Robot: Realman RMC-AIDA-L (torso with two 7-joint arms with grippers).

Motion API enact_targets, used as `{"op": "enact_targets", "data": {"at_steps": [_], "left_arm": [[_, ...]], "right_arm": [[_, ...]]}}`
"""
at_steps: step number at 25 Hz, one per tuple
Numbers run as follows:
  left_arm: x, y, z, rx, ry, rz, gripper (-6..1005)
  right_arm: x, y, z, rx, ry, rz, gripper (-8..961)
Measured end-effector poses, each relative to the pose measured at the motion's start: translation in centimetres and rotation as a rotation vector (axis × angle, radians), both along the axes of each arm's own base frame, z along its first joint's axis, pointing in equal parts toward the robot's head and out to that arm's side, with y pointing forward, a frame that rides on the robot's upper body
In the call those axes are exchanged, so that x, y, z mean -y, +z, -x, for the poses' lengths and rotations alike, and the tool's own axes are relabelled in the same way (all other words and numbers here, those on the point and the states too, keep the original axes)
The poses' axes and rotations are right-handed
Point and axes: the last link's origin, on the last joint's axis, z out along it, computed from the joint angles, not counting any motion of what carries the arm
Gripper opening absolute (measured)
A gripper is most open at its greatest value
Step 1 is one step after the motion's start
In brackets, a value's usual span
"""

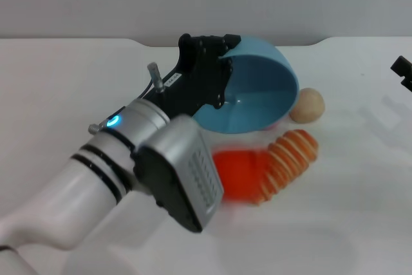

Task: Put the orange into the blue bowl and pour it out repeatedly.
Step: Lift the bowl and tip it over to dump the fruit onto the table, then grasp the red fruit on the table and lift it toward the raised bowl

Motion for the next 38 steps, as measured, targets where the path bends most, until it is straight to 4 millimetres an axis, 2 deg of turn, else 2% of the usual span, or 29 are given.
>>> {"op": "enact_targets", "data": {"at_steps": [4,7,12,13,14,17,18,19,21,22,23,29,32,38], "left_arm": [[0.9,-0.1,0.5,0.000,-0.034,-0.047,-1],[0.6,0.2,0.6,0.060,0.010,-0.040,-1],[-2.7,2.8,0.0,0.287,0.294,0.072,0],[-4.2,3.8,0.0,0.358,0.428,0.185,0],[-4.2,3.8,0.0,0.358,0.428,0.185,0],[-6.5,5.9,-0.1,0.480,0.623,0.344,-1],[-7.9,6.9,0.3,0.523,0.771,0.432,-1],[-7.9,6.9,0.3,0.523,0.771,0.432,-1],[-9.3,7.6,0.9,0.522,0.913,0.477,-1],[-9.3,7.6,0.9,0.522,0.913,0.477,-1],[-10.3,8.1,1.5,0.510,1.014,0.481,-1],[-11.2,8.7,1.4,0.504,1.051,0.451,0],[-11.3,8.8,1.0,0.462,1.076,0.463,0],[-11.7,8.9,0.6,0.448,1.092,0.461,-1]], "right_arm": [[0.2,-0.1,-0.2,-0.005,-0.006,0.001,697],[0.3,-0.1,-0.2,-0.006,-0.008,0.001,696],[-0.1,-0.2,0.2,-0.008,0.008,0.012,695],[-0.3,-0.4,0.6,-0.007,0.024,0.022,695],[-0.3,-0.4,0.6,-0.007,0.024,0.022,694],[-0.7,-0.9,1.4,-0.004,0.056,0.066,694],[-1.0,-1.0,1.8,-0.003,0.066,0.114,693],[-1.0,-1.0,1.8,-0.003,0.066,0.114,693],[-1.4,-1.0,2.3,0.004,0.067,0.194,693],[-1.6,-1.0,2.5,0.013,0.064,0.241,692],[-1.8,-1.1,2.7,0.027,0.057,0.287,692],[-2.2,-1.6,4.2,0.117,0.016,0.591,691],[-2.7,-3.1,6.1,0.149,0.056,0.708,690],[-3.6,-8.7,10.4,0.216,0.170,0.924,689]]}}
